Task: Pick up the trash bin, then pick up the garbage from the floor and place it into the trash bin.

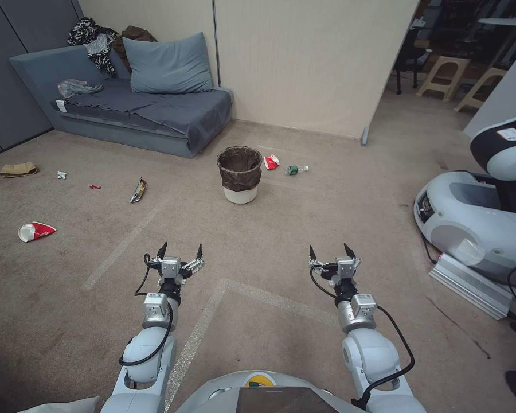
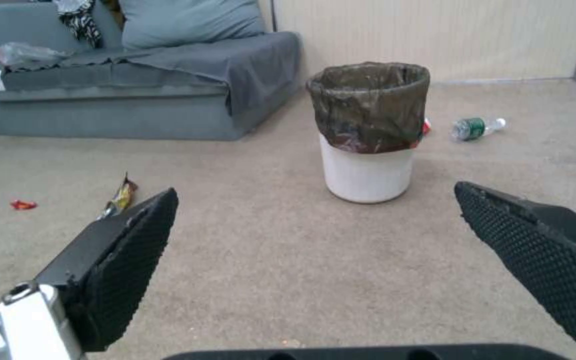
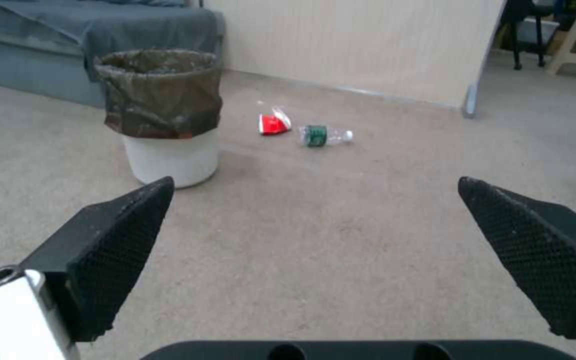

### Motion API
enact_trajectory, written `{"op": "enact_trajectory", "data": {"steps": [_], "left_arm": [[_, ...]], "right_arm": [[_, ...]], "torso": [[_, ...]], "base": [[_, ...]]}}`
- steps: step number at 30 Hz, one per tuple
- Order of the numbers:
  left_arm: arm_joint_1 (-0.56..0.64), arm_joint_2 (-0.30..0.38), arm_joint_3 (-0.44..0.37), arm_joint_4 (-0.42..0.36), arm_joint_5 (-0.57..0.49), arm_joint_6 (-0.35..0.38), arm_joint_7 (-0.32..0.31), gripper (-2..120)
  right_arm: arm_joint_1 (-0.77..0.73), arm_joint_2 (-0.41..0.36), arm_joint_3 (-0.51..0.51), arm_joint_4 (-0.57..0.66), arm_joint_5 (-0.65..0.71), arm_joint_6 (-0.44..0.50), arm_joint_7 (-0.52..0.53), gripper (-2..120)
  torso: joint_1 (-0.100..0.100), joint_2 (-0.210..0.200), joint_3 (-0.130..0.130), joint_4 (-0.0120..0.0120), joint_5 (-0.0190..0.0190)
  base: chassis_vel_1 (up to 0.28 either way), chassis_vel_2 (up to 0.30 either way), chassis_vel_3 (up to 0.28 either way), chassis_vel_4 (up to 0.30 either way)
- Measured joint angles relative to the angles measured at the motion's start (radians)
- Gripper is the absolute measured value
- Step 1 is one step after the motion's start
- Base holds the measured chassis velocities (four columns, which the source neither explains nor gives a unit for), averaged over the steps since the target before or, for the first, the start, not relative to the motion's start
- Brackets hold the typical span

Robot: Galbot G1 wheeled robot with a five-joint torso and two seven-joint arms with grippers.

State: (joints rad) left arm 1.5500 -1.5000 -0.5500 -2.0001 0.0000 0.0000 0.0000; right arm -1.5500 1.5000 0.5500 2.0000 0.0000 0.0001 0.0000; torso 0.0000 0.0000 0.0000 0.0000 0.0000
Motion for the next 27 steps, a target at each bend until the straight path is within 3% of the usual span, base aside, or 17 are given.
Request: {"op": "enact_trajectory", "data": {"steps": [17,19,20,23,27], "left_arm": [[0.0,0.001,-0.004,-0.005,-0.001,0.008,-0.001,100],[0.0,0.013,-0.028,-0.047,-0.009,0.066,-0.01,100],[0.0,0.013,-0.028,-0.047,-0.009,0.066,-0.01,100],[0.002,0.041,-0.084,-0.142,-0.029,0.195,-0.034,100],[0.003,0.058,-0.117,-0.201,-0.043,0.275,-0.048,100]], "right_arm": [[0.002,0.02,0.013,0.03,-0.009,-0.012,0.014,100],[0.017,0.086,0.056,0.136,-0.047,-0.044,0.06,100],[0.017,0.086,0.056,0.136,-0.047,-0.044,0.06,100],[0.022,0.097,0.066,0.137,-0.037,-0.032,0.056,100],[0.025,0.098,0.069,0.126,-0.038,-0.009,0.046,100]], "torso": [[0.0,0.0,0.0,0.0003,0.0001],[0.0,0.0,0.0,-0.0003,-0.0016],[0.0,0.0,0.0,-0.0003,-0.0016],[0.0,0.0,0.0,-0.0001,0.0004],[0.0,0.0,0.0,0.0,-0.0001]], "base": [[0.0,0.0,0.0,0.0],[0.0,0.0,0.0,0.0],[0.0,0.0,0.0,0.0],[0.0,0.0,0.0,0.0],[0.0,0.0,0.0,0.0]]}}
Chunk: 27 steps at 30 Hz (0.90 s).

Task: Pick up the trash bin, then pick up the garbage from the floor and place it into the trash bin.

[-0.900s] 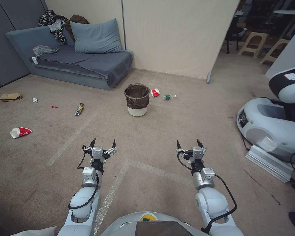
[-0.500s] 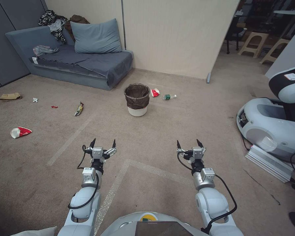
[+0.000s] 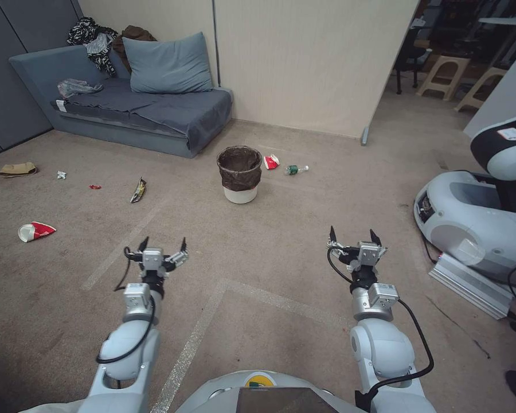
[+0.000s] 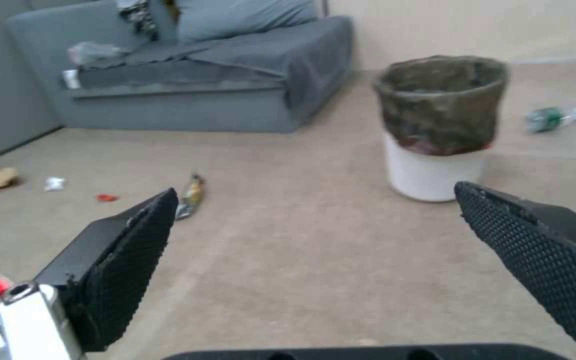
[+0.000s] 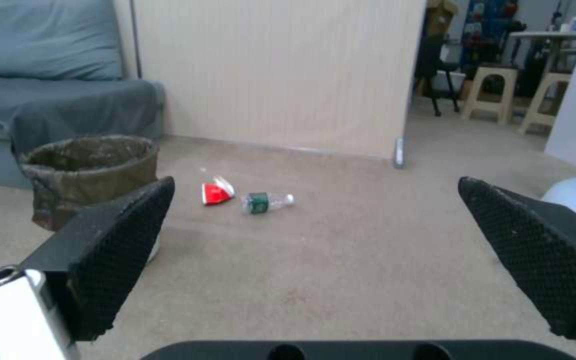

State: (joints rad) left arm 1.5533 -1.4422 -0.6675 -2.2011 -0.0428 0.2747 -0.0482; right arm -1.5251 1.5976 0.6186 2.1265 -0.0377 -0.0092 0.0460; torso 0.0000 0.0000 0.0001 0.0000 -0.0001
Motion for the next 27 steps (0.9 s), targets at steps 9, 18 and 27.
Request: {"op": "enact_trajectory", "data": {"steps": [9,18,27], "left_arm": [[0.0,0.02,-0.028,-0.061,-0.02,0.107,-0.013,100],[0.002,0.022,-0.025,-0.061,-0.018,0.104,-0.007,100],[0.004,0.021,-0.014,-0.056,-0.002,0.097,0.0,100]], "right_arm": [[-0.001,-0.001,0.002,-0.023,0.012,0.033,-0.026,100],[-0.003,0.0,0.004,-0.029,0.015,0.04,-0.03,100],[-0.003,0.0,0.01,-0.038,0.019,0.057,-0.041,100]], "torso": [[0.0,0.0,0.0,-0.0001,0.0],[0.0,0.0,0.0,0.0,0.0001],[0.0,0.0,0.0,0.0,0.0001]], "base": [[0.0,0.0,0.0,0.0],[0.0,0.0,0.0,0.0],[0.0,0.0,0.0,0.0]]}}
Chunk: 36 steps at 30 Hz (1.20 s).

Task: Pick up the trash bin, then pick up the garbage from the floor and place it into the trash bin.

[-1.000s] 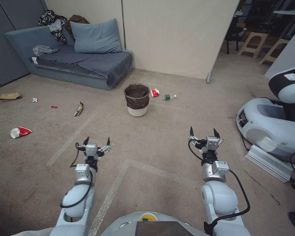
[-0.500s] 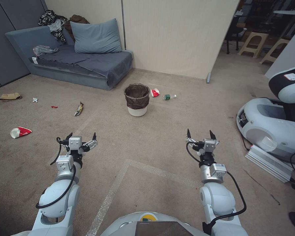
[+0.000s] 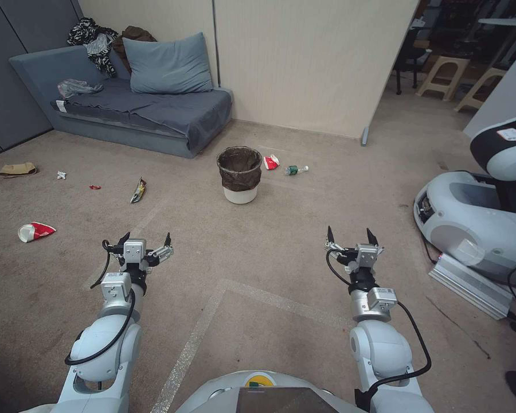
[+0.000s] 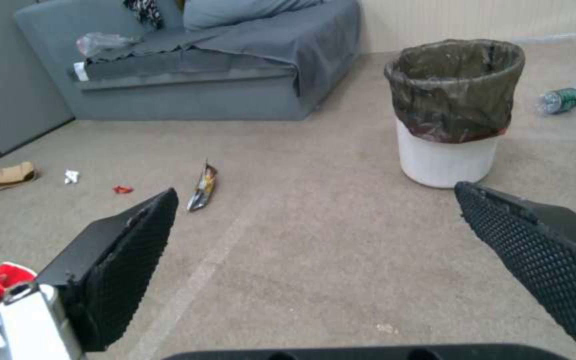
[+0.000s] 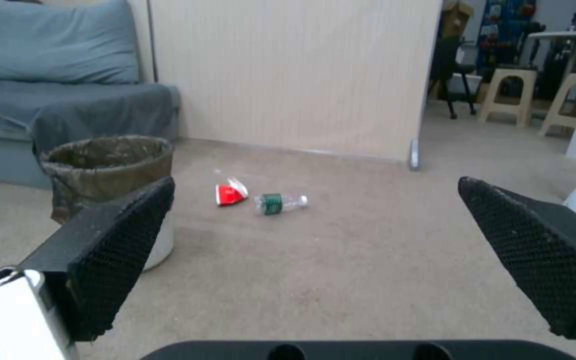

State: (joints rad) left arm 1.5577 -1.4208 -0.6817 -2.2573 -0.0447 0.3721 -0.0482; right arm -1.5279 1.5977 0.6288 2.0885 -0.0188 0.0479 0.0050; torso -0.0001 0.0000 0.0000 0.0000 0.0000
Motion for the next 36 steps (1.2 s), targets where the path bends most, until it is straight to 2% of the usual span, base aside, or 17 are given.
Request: {"op": "enact_trajectory", "data": {"steps": [9,36], "left_arm": [[-0.002,0.002,0.0,0.001,0.002,-0.001,0.001,100],[-0.007,0.002,0.003,0.007,0.004,-0.004,0.008,100]], "right_arm": [[0.004,-0.001,0.001,-0.008,0.0,0.0,-0.005,100],[0.009,0.001,0.001,-0.028,0.002,0.011,-0.006,100]], "torso": [[0.0,0.0,0.0,0.0,0.0002],[0.0,0.0,0.0,-0.0002,0.0]], "base": [[-0.111,0.111,0.117,-0.119],[-0.25,0.251,0.253,-0.25]]}}
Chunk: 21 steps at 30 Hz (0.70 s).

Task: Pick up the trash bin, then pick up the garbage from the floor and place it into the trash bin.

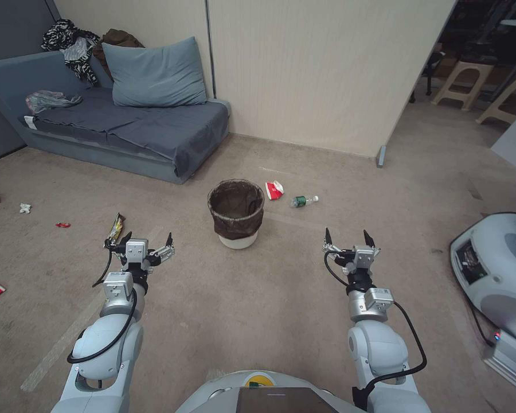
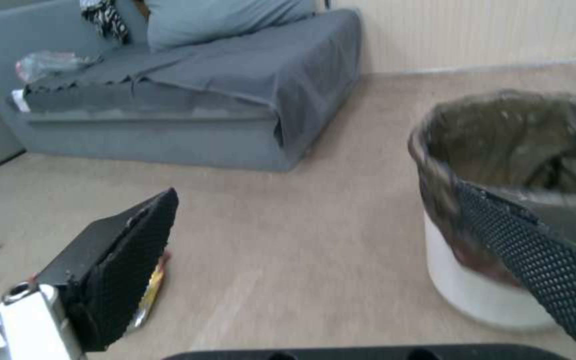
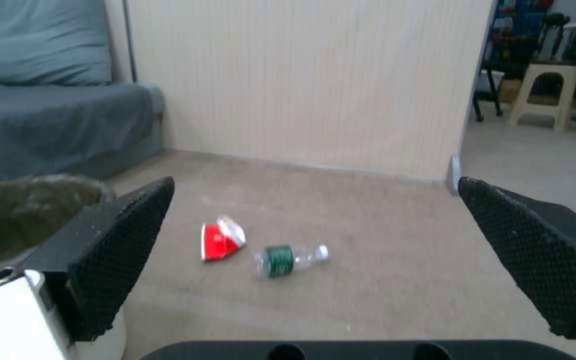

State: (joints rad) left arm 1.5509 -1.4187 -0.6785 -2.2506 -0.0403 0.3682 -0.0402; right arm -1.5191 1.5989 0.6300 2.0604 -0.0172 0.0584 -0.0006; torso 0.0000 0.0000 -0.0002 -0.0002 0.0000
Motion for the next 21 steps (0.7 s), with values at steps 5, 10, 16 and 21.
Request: {"op": "enact_trajectory", "data": {"steps": [5,10,16,21], "left_arm": [[0.001,0.0,0.002,-0.001,0.0,-0.001,0.0,100],[0.002,-0.001,0.004,-0.001,0.0,-0.001,0.0,100],[0.001,0.0,0.004,-0.001,0.0,-0.001,-0.001,100],[-0.002,-0.004,0.002,-0.001,0.0,0.001,-0.001,100]], "right_arm": [[-0.002,0.0,0.001,-0.003,0.0,0.013,-0.001,100],[-0.005,0.003,0.001,-0.008,-0.006,0.029,-0.004,100],[-0.002,0.002,0.0,-0.01,-0.006,0.04,0.004,100],[0.003,0.002,-0.004,-0.018,-0.014,0.059,0.023,100]], "torso": [[0.0,0.0,0.0,0.0004,-0.0004],[0.0,0.0,0.0,0.0002,0.0],[0.0,0.0,0.0,0.0001,-0.0002],[0.0,0.0,0.0,0.0002,0.0]], "base": [[-0.247,0.264,0.266,-0.266],[-0.258,0.253,0.245,-0.245],[-0.229,0.233,0.231,-0.245],[-0.214,0.225,0.226,-0.228]]}}
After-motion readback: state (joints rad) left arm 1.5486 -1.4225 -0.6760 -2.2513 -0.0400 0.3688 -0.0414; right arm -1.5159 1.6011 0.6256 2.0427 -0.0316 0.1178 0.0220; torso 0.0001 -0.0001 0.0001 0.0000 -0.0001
